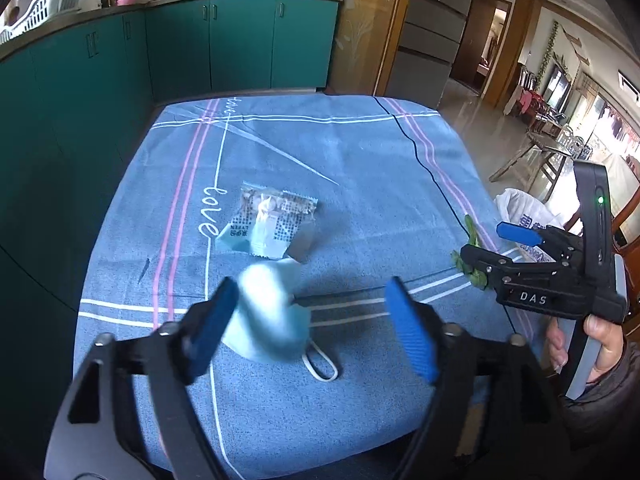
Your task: Collect trash
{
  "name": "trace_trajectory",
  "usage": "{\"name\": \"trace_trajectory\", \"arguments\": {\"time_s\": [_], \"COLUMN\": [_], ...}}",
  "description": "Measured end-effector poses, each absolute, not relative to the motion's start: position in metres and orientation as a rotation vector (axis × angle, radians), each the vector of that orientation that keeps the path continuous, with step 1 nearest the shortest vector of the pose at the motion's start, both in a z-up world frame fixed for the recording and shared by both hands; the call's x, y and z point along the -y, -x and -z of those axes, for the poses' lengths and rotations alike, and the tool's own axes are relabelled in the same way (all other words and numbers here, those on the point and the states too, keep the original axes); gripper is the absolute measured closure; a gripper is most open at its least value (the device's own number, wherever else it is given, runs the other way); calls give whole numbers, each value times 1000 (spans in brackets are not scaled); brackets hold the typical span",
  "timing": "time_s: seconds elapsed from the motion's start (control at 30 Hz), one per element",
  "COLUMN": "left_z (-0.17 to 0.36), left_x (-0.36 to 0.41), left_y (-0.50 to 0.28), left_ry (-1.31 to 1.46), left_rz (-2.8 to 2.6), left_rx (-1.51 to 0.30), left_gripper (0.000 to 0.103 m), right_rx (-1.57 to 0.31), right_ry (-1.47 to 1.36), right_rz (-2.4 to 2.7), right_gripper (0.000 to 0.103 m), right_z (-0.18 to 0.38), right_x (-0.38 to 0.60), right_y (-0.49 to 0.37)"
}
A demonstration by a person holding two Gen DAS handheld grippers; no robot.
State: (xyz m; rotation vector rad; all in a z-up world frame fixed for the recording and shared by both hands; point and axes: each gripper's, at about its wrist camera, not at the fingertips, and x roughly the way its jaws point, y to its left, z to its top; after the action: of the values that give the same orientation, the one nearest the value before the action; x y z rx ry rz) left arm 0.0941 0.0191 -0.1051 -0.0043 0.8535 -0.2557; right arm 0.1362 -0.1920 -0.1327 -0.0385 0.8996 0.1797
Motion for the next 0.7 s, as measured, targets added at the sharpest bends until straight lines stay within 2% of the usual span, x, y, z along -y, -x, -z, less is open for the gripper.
{"name": "trace_trajectory", "arguments": {"time_s": [0.17, 0.47, 0.63, 0.7], "left_z": [120, 128, 127, 127], "left_x": [-20, -7, -1, 1], "left_y": [-103, -102, -99, -99], "left_ry": [21, -46, -75, -82], "left_rz": [204, 174, 161, 155], "left_rx": [-911, -916, -895, -889], "left_gripper": [12, 12, 12, 12], "right_rx": [-914, -937, -951, -946], "right_ry": [73, 136, 131, 132], "right_rz": [-145, -124, -127, -122], "right_gripper": [23, 25, 47, 52], "right_z": [136, 150, 153, 153], "right_x": [184, 173, 173, 174], "right_y": [-144, -148, -148, -147]}}
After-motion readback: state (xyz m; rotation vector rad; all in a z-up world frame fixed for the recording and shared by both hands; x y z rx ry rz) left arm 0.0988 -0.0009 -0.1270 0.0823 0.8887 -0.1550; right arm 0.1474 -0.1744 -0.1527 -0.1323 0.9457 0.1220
